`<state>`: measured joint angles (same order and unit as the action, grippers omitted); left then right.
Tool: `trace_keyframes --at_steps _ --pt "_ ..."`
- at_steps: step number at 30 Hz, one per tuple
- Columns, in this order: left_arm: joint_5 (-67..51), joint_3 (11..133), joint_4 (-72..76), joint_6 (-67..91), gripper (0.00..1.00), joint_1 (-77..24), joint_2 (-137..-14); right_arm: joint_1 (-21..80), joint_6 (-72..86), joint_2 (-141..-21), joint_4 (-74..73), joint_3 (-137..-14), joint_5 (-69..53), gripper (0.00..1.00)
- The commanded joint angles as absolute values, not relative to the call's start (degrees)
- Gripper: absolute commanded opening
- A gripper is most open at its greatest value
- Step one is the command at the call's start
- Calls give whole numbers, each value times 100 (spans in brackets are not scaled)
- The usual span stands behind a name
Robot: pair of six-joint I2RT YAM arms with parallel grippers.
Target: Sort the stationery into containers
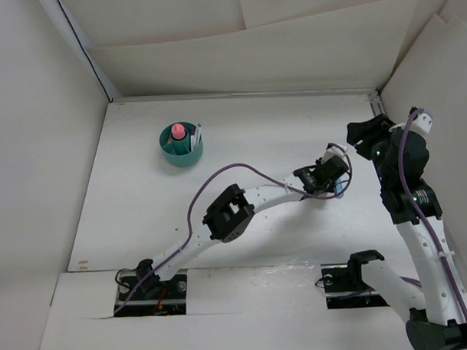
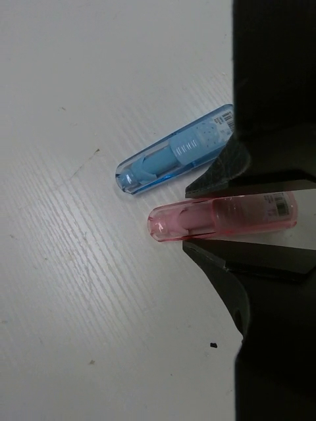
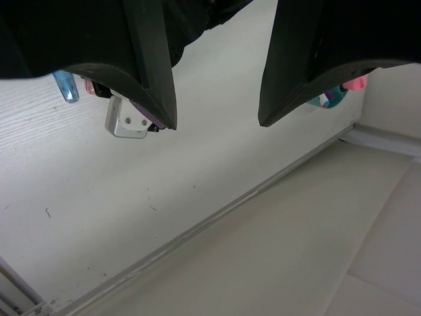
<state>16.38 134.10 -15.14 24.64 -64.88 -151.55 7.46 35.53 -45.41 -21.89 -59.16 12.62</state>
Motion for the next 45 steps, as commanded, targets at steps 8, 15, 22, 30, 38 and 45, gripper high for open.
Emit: trace_keyframes --at_steps 8,15,22,30,38,45 --pt "2373 12086 -1274 2206 8 -6521 -14432 703 3472 -4482 -1775 -5827 1038 59" --pt "2637 11777 -1345 2048 20 -6521 -14168 703 3472 -4482 -1775 -5766 1037 59" --pt "2576 12384 -1626 1995 36 -6521 -14519 703 3419 -4482 -1775 -5766 976 59" --pt "2575 12709 -1626 1890 37 -6521 -14774 703 3419 -4482 -1775 -5766 915 59" --pt "2794 12982 -1679 1837 16 -6521 -14977 703 3366 -4482 -1775 -5766 914 59" --pt "3549 11527 -1047 1995 0 -6521 -13608 703 3366 -4482 -1723 -5766 975 59"
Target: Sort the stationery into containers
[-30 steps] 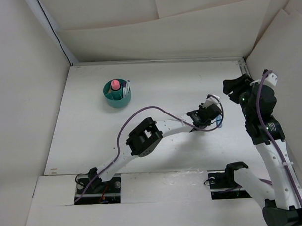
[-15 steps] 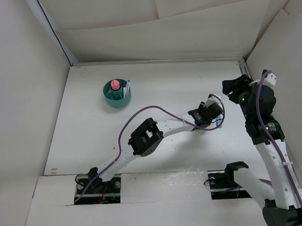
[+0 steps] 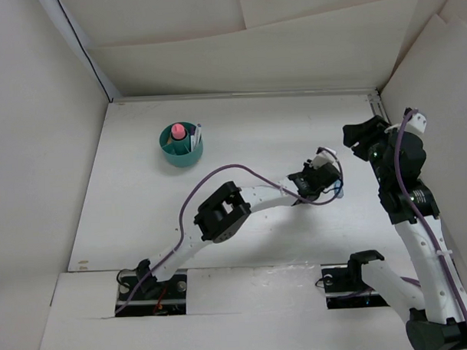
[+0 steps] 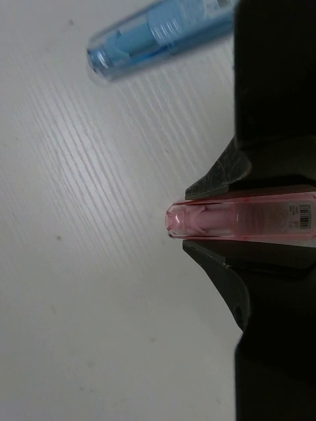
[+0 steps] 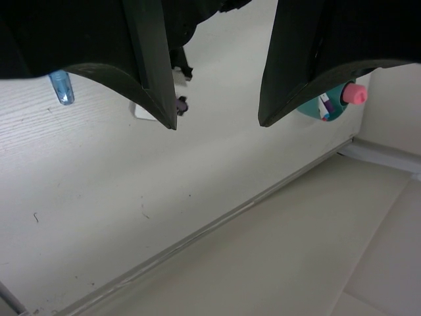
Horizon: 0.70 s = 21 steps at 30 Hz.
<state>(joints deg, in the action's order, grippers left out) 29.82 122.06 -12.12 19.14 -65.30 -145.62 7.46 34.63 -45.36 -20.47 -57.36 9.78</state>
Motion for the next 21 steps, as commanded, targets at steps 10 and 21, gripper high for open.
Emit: trace_keyframes --at_steps 10,21 --pt "3973 9021 -230 2610 0 -5477 -10374 703 3471 -4446 -1373 -5538 907 59" --pt "4551 5987 1704 3331 3 -2559 -7400 756 3480 -5001 -905 -5107 484 58"
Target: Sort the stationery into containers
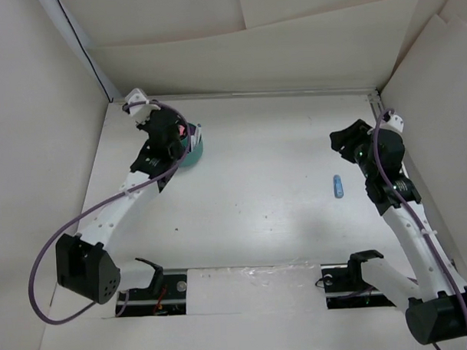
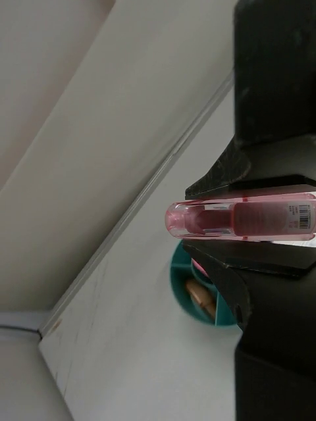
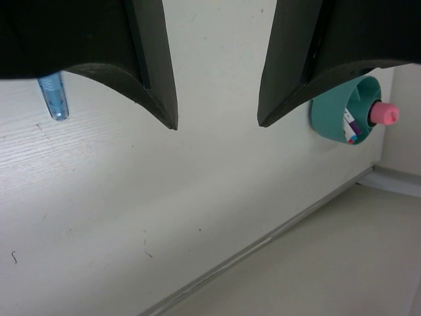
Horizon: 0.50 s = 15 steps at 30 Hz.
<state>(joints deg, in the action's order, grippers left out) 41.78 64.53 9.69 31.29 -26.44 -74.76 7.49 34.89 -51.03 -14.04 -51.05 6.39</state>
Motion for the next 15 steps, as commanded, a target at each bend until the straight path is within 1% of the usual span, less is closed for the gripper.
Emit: trace_keyframes --at_steps 1,2,5,6,7,11,15 --pt "4622 5985 1705 3331 3 -2427 -7400 817 3480 -5001 -844 -5054 483 58" --pt "4623 6055 1583 3331 3 -2173 -7496 817 3480 -4949 -844 -5054 483 58" --pt "4746 6354 1494 3086 3 -1873 -7804 870 3480 -4948 -791 -4993 483 58" --pt "4746 6415 1494 2981 2 -1802 -8040 870 3480 -4948 -791 -4992 483 58" --pt "4972 6547 1494 2849 2 -1802 -8172 870 3480 -4948 -791 -4992 483 58" --pt "5255 6873 1494 2435 2 -1802 -8805 870 3480 -4843 -791 -4939 483 58" --pt "5256 7267 1442 2242 1 -1740 -9377 923 3480 -4790 -791 -4887 483 58"
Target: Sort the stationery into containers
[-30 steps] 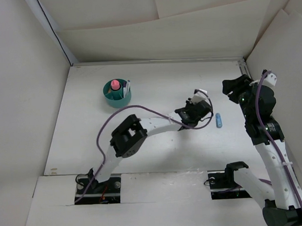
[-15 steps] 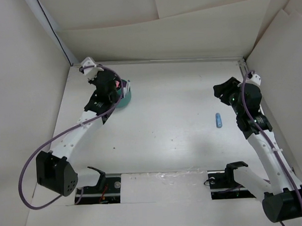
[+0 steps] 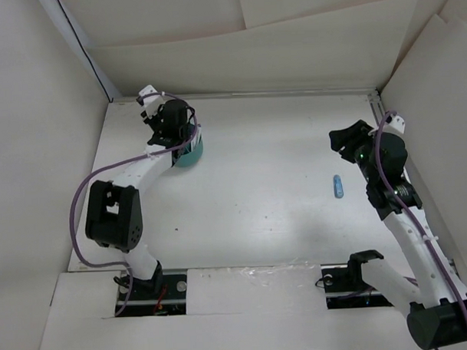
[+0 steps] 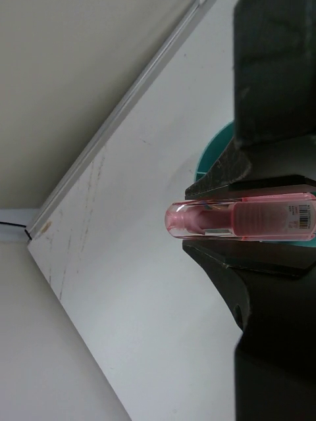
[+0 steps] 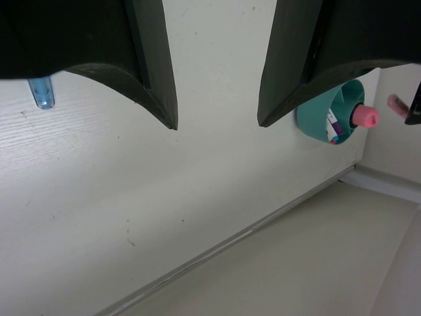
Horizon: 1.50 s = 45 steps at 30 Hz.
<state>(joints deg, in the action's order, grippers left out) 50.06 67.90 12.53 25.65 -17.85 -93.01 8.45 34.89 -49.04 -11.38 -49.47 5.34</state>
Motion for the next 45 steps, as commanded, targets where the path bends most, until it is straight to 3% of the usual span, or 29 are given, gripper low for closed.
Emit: trace_keyframes --at_steps 1,9,28,45 --pt "5334 7390 1381 2241 1 -1688 -9639 923 3480 -4790 -791 -4887 483 58" --pt "5537 8138 1134 1995 0 -1626 -10423 975 3480 -4843 -791 -4887 483 58" --pt "5616 7963 1143 1934 0 -1433 -11012 976 3480 -4948 -738 -4887 431 58" --pt "5626 8183 1037 2118 7 -1433 -11347 1028 3428 -5001 -686 -4887 431 58"
